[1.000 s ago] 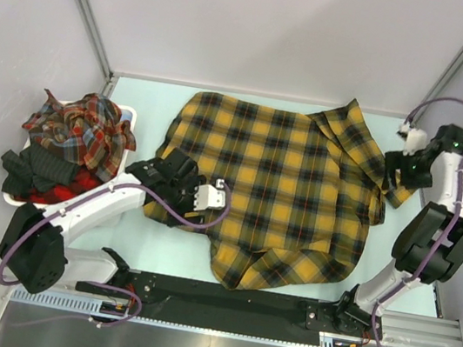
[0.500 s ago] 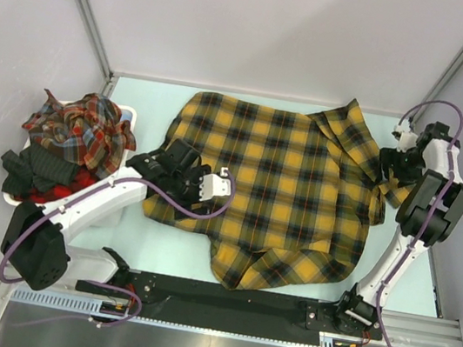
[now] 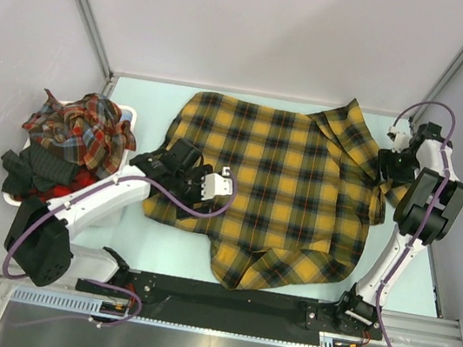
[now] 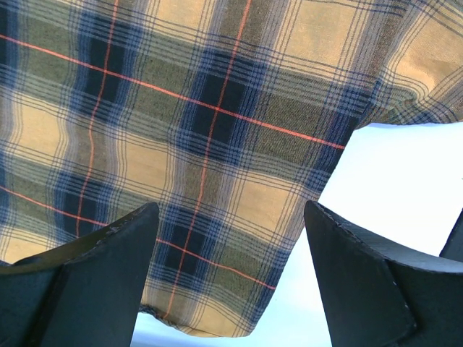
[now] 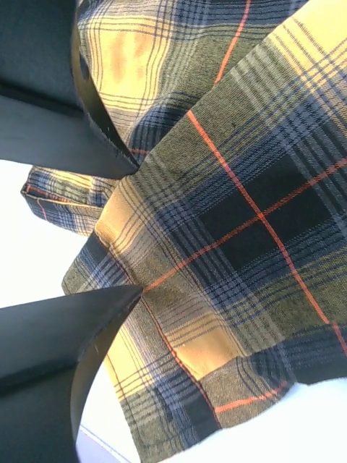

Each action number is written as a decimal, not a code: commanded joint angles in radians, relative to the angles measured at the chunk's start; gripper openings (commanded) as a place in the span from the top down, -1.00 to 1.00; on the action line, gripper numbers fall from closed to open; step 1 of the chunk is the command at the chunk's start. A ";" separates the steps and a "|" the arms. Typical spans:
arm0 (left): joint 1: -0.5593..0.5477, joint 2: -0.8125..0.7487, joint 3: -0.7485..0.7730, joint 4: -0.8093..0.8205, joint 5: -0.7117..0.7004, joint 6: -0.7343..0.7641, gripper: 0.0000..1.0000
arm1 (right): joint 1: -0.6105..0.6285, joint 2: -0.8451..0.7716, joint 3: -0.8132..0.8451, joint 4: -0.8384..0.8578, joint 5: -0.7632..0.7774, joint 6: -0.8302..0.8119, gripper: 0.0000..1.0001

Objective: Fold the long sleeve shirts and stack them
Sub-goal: Flatten the shirt out, then fold the shirt

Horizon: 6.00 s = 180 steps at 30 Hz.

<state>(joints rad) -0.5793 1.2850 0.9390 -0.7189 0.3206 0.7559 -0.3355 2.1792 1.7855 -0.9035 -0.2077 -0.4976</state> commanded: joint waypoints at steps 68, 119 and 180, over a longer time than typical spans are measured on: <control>-0.729 0.094 0.102 0.041 0.273 -0.078 1.00 | 0.024 -0.562 -0.359 -0.230 -0.228 -0.288 -0.58; -0.478 0.121 -0.108 0.466 0.114 0.172 -0.62 | 0.432 -0.923 -0.818 -0.030 -0.308 -0.179 -0.13; -0.008 0.192 0.417 0.985 0.236 -1.796 1.00 | 0.708 -1.314 -1.255 0.873 -0.101 0.209 -0.41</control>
<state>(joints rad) -0.6056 1.5311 1.3422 0.1707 0.5438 -1.0035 0.3820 0.8696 0.5259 -0.1711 -0.3809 -0.3244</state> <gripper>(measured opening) 0.003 0.790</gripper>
